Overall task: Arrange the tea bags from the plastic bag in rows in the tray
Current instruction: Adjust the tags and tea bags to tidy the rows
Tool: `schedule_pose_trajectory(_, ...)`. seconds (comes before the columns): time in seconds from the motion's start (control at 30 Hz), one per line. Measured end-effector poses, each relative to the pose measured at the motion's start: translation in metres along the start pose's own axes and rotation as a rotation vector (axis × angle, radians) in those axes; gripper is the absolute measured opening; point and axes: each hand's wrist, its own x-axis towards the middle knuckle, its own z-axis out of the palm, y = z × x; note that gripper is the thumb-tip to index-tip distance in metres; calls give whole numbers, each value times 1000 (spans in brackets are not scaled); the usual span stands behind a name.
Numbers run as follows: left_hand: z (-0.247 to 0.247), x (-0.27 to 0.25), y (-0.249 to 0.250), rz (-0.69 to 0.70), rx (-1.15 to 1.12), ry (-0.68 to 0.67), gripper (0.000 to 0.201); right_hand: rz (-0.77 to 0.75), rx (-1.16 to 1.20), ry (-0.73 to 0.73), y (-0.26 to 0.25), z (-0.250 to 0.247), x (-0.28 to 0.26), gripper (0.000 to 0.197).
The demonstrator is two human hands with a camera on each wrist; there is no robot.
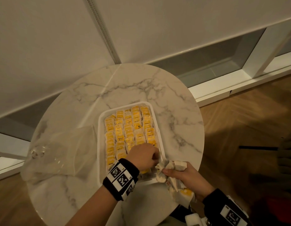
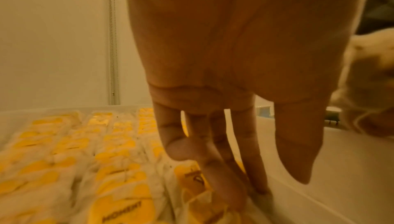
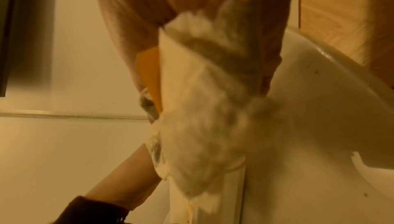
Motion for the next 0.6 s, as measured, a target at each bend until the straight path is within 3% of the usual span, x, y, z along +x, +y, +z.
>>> schedule_pose_trajectory(0.6,0,1,1,-18,93,69,27,21,-14,-16,-2,-1,3,6)
